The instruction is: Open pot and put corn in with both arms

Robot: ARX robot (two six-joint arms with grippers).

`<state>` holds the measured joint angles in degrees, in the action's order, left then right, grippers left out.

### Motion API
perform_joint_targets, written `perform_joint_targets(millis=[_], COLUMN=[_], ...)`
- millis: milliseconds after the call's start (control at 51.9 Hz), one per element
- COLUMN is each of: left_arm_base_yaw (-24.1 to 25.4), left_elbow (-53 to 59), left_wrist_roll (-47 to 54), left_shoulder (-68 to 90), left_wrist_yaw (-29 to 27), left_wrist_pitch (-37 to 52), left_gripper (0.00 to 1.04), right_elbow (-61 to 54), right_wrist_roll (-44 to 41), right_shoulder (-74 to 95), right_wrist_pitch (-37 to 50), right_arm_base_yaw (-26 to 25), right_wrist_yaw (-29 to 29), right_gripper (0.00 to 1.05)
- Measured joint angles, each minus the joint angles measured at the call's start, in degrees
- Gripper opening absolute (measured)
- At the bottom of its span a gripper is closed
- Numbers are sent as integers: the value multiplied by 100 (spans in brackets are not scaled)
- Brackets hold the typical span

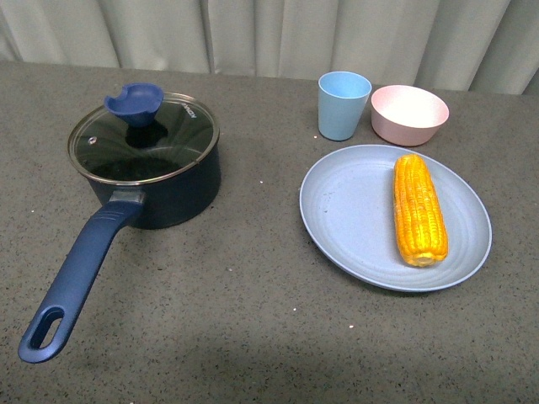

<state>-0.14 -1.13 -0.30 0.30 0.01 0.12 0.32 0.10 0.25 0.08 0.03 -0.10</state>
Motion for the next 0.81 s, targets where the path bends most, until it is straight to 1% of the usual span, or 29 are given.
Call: perform_joint_targets(millis=[809], left_arm_base_yaw=[0], left_elbow=[0], left_wrist_roll=[2], left_shoulder=[0], left_wrist_yaw=[0], left_wrist_pitch=[0], left_gripper=[98], right_elbow=[0], right_wrist_roll=[0], right_shoulder=[0], right_wrist_pitch=[0], right_arm_base_yaw=[0], right_wrist_yaw=[0], right_gripper=[96])
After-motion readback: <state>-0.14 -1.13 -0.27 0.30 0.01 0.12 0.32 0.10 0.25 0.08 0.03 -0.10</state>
